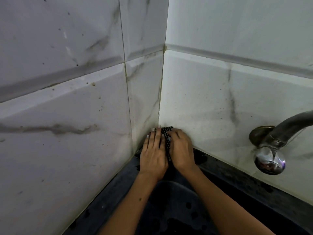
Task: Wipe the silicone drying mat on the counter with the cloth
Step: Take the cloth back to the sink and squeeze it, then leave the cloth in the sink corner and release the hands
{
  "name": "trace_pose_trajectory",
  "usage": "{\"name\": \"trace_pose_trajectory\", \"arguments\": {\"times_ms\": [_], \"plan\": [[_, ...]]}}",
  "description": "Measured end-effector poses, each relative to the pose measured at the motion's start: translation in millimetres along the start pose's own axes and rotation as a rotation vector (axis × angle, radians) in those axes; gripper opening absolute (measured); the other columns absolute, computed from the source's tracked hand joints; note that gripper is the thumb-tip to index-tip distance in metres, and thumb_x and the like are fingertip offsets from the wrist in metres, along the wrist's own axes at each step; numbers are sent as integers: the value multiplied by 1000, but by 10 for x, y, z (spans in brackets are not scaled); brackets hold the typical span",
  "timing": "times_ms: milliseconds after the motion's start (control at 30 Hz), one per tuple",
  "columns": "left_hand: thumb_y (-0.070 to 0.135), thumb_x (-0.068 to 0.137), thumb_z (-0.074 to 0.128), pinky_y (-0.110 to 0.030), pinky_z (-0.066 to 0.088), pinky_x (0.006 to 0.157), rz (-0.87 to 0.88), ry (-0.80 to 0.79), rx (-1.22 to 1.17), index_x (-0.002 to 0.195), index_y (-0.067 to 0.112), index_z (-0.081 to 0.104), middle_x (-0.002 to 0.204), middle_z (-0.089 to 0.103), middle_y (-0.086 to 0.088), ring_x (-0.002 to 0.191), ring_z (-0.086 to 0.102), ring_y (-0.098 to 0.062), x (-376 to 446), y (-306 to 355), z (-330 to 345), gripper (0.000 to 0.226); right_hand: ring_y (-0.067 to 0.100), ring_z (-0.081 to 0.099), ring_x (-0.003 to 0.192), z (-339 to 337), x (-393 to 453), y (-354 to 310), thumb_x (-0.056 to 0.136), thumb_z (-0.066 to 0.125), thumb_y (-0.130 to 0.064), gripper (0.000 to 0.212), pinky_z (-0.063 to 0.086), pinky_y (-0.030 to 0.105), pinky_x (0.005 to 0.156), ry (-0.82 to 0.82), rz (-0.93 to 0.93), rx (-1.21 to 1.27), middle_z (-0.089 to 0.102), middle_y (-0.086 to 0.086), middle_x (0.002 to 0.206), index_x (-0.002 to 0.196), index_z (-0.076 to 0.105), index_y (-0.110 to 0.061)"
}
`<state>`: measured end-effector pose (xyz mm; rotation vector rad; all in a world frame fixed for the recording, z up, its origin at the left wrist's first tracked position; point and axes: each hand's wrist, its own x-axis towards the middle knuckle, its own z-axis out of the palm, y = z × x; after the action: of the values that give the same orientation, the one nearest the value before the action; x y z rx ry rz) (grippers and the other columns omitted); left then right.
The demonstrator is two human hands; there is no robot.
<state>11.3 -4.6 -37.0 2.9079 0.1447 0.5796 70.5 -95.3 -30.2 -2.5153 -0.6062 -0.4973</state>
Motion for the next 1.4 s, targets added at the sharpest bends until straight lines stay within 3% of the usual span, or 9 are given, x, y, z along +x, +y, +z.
{"name": "trace_pose_trajectory", "arguments": {"times_ms": [67, 167, 300, 533, 700, 867, 1067, 1267, 1400], "plan": [[22, 79, 34, -38, 25, 106, 56, -65, 53, 116, -1, 63, 124, 62, -18, 118, 57, -30, 2, -58, 35, 52, 32, 57, 118, 11, -47, 22, 83, 46, -11, 41, 44, 43, 102, -97, -42, 24, 59, 21, 126, 121, 60, 1], [24, 83, 33, -38, 22, 107, 69, -177, 78, 115, -2, 64, 120, 64, -15, 116, 59, -28, -23, -116, 89, 51, 26, 34, 139, 1, -92, 90, 92, 28, -24, 54, 24, 33, 116, -331, -72, 10, 36, 17, 148, 139, 41, -2], [26, 87, 28, -38, 12, 111, 56, -182, 48, 122, -3, 58, 129, 58, -17, 124, 52, -29, -55, -136, 52, 55, 21, 18, 145, -63, -93, 96, 100, 31, -19, 47, 9, 26, 118, -402, -57, 26, 22, 13, 155, 145, 28, -6], [27, 89, 32, -40, 10, 112, 38, -68, 10, 124, -5, 56, 131, 55, -20, 124, 52, -32, -294, 42, -297, 53, 19, 22, 144, -654, -404, 11, 99, 25, -37, 53, 17, 28, 116, -292, 48, 78, 26, 8, 154, 144, 32, -10], [30, 89, 31, -44, 17, 108, 22, -52, 12, 122, -6, 57, 128, 57, -22, 122, 53, -35, -611, 389, -697, 56, 17, 26, 142, -1366, -882, -2, 100, 36, -29, 44, 23, 30, 115, -247, 125, 86, 26, 1, 155, 142, 37, -17], [36, 90, 22, -46, 14, 114, 14, -6, -9, 128, -5, 53, 135, 51, -22, 129, 45, -34, -1063, 925, -1167, 64, 19, 37, 135, -2131, -1538, 76, 98, 40, -33, 41, 33, 33, 110, -126, 184, 108, 36, 2, 150, 136, 45, -18], [48, 87, 8, -44, 5, 115, 75, -7, -70, 137, -2, 42, 146, 38, -20, 140, 29, -31, -1862, 1751, -1638, 78, 19, 39, 134, -3083, -2530, 420, 97, 44, -28, 36, 28, 28, 110, 34, 268, 153, 42, 3, 146, 131, 52, -17], [60, 77, -8, -39, -7, 116, 83, -167, -115, 146, 5, 27, 156, 19, -11, 146, 8, -23, -2836, 2844, -1918, 95, 23, 41, 134, -4187, -3783, 1064, 94, 50, -25, 35, 33, 37, 110, 175, 389, 96, 46, 9, 143, 126, 56, -13], [50, 98, 18, -44, -4, 116, 107, -361, -116, 142, 6, 35, 157, 15, -12, 147, 3, -23, -3413, 3642, -1975, 64, 24, 39, 134, -4802, -4713, 1578, 94, 50, -26, 38, 32, 38, 109, 203, 534, 29, 43, 8, 145, 129, 54, -14]]}}
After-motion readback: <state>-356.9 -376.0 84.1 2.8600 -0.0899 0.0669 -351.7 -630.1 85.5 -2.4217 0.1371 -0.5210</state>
